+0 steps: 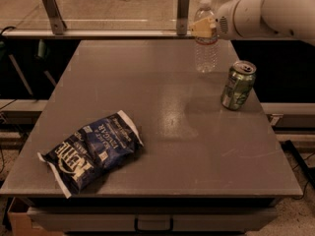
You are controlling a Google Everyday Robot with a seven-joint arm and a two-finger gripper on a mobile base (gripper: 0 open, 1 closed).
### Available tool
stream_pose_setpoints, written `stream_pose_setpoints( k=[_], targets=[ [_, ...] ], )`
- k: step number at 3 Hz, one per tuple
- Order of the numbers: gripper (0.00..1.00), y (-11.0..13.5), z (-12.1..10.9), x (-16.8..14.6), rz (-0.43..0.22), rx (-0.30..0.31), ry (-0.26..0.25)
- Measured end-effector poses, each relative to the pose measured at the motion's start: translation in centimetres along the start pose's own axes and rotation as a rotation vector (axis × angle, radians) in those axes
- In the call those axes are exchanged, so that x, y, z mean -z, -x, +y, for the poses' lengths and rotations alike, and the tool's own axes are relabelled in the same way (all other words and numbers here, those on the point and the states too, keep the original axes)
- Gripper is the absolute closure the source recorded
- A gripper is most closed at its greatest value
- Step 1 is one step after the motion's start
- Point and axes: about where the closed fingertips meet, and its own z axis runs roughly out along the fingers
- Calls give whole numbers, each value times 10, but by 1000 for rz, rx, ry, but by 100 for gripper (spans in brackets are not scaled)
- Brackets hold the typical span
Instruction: Move water bottle near green can
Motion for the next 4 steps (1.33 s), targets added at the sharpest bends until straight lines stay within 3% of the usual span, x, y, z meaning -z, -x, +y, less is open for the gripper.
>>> stream_pose_setpoints(
  k=[1,2,4],
  targets=[
    [100,-18,-9,23,29,-26,-18],
    [82,-29,-12,32,40,-37,-10],
    [27,-37,-3,16,-10,8,49]
  ],
)
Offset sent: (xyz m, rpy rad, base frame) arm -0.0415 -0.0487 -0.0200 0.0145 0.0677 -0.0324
